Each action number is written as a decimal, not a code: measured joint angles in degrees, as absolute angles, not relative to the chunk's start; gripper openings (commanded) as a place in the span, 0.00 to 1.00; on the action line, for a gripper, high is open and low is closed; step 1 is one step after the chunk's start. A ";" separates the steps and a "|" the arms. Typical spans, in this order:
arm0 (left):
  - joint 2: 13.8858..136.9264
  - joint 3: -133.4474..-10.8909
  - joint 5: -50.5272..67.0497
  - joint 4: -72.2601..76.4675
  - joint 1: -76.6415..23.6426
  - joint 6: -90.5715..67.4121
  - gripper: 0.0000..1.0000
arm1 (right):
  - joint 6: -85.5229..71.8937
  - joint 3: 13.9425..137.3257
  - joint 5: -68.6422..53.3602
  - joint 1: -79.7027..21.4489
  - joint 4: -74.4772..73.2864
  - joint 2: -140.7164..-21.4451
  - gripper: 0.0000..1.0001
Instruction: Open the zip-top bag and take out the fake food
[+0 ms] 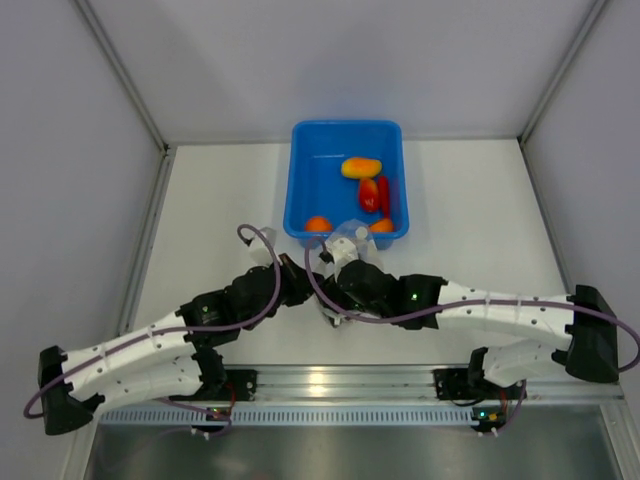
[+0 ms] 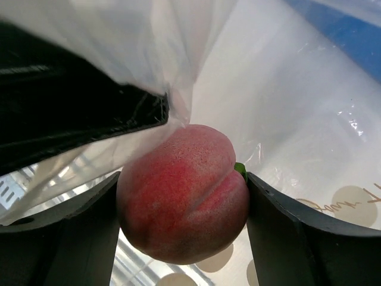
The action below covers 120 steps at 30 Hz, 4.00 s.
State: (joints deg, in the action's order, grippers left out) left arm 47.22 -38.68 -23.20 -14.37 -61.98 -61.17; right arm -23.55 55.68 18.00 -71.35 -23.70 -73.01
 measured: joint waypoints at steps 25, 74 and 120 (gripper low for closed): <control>42.26 -32.23 -25.30 -9.72 -61.98 -57.52 0.00 | -14.33 49.60 1.10 -71.59 -15.05 -60.88 0.37; 33.78 -56.64 -57.30 -62.43 -61.84 -60.14 0.00 | -23.75 77.71 9.85 -29.28 -14.87 -97.34 0.99; 74.06 -72.34 -37.95 -46.81 -11.94 -33.93 0.98 | -17.41 61.14 15.97 -29.10 -39.72 -39.44 1.00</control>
State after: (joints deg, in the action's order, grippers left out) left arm 74.06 -72.34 -37.95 -46.81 -11.94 -33.93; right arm -17.41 61.14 15.97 -29.10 -39.72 -39.44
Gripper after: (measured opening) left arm 0.982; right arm 0.993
